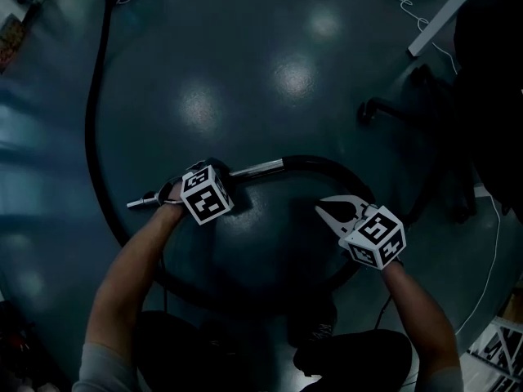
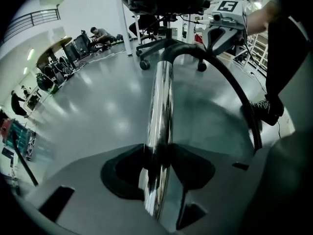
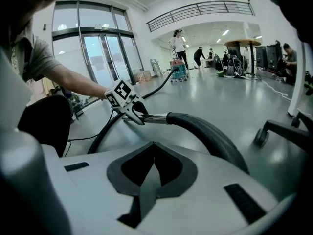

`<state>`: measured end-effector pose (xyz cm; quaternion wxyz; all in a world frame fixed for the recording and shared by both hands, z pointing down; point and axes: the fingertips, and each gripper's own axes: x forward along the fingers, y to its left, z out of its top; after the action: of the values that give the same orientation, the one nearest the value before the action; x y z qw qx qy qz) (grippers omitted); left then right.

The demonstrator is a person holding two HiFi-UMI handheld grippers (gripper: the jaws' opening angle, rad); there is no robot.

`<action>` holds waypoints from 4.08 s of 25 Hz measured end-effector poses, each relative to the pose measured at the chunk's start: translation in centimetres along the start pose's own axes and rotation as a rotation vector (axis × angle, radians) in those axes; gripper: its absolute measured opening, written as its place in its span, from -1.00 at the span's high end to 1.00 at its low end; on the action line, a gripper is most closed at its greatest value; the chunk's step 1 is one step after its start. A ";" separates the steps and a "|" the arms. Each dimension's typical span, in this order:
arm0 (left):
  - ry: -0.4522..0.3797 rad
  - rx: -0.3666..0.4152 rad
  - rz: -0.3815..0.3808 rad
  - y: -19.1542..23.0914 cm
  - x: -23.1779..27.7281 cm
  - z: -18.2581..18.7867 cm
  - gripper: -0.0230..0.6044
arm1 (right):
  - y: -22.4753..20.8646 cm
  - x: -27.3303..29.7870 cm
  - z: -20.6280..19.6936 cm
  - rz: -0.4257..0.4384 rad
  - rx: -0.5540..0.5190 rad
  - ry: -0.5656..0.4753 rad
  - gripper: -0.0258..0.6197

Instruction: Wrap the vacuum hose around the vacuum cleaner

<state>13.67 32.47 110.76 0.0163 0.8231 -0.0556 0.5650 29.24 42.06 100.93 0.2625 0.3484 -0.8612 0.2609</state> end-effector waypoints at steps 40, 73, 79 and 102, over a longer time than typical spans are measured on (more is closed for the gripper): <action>-0.101 -0.790 0.478 -6.0 -23.7 -12.4 0.39 | 21.5 21.0 21.0 0.505 0.668 -0.272 -0.06; -0.193 -0.564 0.262 -7.0 -42.0 -8.7 0.41 | 25.8 1.2 37.4 0.346 0.507 -0.409 0.58; -0.180 -0.472 0.176 -8.1 -49.1 -3.3 0.41 | 27.6 -6.3 43.0 0.286 0.494 -0.379 0.57; -0.399 -0.320 0.068 -13.6 -76.0 6.1 0.41 | 41.8 -26.2 60.0 0.261 0.263 -0.305 0.58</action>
<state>-6.17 50.98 38.25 0.1161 0.9028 -0.1740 0.3757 -1.61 42.23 29.65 0.0459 0.3006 -0.8873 0.3468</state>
